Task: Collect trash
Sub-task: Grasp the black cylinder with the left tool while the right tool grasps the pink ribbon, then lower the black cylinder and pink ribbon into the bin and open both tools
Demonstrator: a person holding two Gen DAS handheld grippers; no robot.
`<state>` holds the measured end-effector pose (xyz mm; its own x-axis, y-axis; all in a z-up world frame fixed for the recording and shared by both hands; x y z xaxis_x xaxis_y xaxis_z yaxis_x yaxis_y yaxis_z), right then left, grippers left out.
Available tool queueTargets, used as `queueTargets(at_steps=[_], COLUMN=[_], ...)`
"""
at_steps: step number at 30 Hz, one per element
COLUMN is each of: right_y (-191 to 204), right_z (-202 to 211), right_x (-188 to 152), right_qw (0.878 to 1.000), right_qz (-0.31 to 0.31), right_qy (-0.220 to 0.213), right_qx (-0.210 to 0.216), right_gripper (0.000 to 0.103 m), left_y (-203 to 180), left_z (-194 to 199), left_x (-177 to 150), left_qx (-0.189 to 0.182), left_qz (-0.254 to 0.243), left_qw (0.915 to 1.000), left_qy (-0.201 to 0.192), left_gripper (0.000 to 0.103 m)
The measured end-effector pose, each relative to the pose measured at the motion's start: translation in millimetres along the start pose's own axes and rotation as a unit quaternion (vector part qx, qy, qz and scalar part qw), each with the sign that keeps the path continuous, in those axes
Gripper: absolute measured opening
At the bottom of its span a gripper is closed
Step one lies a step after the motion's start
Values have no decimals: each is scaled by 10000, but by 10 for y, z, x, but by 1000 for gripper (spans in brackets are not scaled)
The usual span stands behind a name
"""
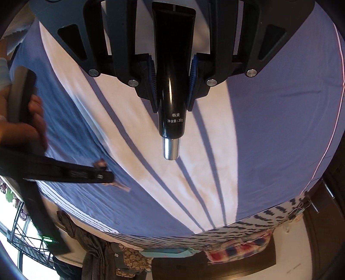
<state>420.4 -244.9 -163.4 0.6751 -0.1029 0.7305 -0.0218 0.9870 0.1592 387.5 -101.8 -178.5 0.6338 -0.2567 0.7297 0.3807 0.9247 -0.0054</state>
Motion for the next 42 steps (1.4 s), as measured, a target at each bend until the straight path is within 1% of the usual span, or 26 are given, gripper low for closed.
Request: queueTargets(at_steps=[4, 9, 14, 16, 17, 18, 21, 24, 29, 33, 37, 42], right_y=[124, 296, 470, 569, 597, 645, 723, 764, 800, 777, 737, 683], right_z=[530, 1260, 1856, 2106, 2164, 2281, 2469, 2598, 2766, 2809, 2750, 2531], right_x=[-151, -367, -636, -813, -865, -987, -1272, -1511, -1907, -2294, -2680, -3206], right_qw=[9995, 9975, 9947, 9928, 9924, 9915, 9909, 9908, 9917, 9941, 9963, 9973], right_qz=[167, 383, 571, 700, 725, 763, 742, 652, 606, 497, 328, 177], right_qy=[-169, -451, -665, -750, -765, -794, -760, -735, -761, -637, -361, 225], right_qx=[211, 393, 540, 618, 642, 692, 822, 931, 834, 722, 714, 679], right_gripper=[17, 17, 17, 17, 17, 17, 17, 17, 17, 17, 17, 17], left_y=[-44, -162, -331, -410, -461, -500, -620, -697, -824, -942, -1040, -1093], left_z=[337, 814, 1366, 1577, 1692, 1779, 1992, 2166, 2355, 2432, 2387, 2158], left_x=[-137, -344, -567, -678, -751, -821, -1060, -1299, -1670, -1993, -2397, -2835], left_qx=[45, 80, 27, 33, 20, -6, -203, -198, -259, -248, -300, -337], left_qz=[51, -73, -147, -217, -253, -271, -253, -312, -271, -289, -221, -127], left_qw=[10000, 9997, 9988, 9981, 9976, 9974, 9970, 9964, 9963, 9970, 9985, 9993], left_qy=[-63, -206, -476, -582, -638, -671, -710, -767, -779, -680, -395, 102], left_gripper=[24, 24, 24, 24, 24, 24, 24, 24, 24, 24, 24, 24])
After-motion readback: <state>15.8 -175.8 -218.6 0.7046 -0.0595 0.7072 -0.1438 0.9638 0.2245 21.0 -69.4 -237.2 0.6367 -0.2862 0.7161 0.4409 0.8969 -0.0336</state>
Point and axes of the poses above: each gripper's, at about its wrist camera, not at the fingertips, and z roughly against the way its jaws point, y to its left, x to its top, the point moved 10 cm from there along -z, roughly the way its jaws point, and after that the axes turned 10 degrees about -y, right-handed, at the moved point
